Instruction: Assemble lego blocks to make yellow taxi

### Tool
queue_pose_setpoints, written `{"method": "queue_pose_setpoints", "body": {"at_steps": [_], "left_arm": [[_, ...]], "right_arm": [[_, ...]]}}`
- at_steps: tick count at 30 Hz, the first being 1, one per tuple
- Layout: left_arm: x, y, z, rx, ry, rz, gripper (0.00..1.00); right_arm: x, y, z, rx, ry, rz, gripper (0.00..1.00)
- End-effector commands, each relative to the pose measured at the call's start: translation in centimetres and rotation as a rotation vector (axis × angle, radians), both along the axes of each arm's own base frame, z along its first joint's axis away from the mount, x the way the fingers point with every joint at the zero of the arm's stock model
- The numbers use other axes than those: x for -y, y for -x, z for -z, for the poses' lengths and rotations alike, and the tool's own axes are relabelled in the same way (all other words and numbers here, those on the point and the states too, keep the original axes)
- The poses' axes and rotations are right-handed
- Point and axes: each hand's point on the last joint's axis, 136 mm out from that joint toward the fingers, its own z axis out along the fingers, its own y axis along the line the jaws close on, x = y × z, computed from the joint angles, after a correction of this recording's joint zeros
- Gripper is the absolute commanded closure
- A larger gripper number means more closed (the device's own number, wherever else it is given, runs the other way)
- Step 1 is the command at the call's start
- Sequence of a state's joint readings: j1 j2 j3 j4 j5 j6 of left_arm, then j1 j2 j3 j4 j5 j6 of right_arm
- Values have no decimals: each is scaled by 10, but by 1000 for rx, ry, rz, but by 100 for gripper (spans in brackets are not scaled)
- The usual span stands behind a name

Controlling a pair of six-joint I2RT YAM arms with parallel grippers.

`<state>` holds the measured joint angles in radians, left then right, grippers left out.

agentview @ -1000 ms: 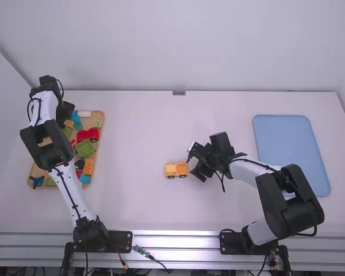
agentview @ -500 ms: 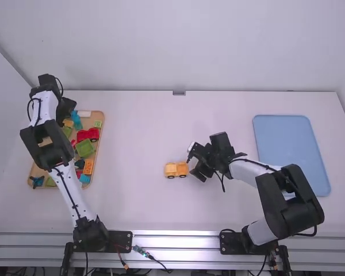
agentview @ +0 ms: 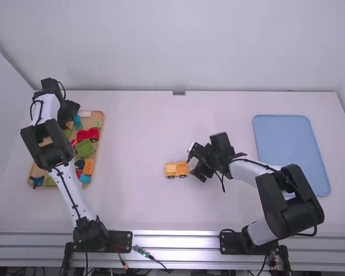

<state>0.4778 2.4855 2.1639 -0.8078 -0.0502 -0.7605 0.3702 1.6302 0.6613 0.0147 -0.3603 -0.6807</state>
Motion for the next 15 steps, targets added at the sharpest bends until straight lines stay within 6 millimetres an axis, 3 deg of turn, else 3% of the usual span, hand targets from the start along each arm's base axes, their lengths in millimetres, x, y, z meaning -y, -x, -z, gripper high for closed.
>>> {"method": "queue_pose_setpoints", "body": {"at_steps": [1, 15], "left_arm": [[1, 5, 0, -10, 14, -12, 14], [-11, 25, 1, -82, -37, -121, 13]], "right_arm": [[-2, 2, -5, 7, -10, -3, 0], [-2, 1, -6, 11, -11, -3, 0]]}}
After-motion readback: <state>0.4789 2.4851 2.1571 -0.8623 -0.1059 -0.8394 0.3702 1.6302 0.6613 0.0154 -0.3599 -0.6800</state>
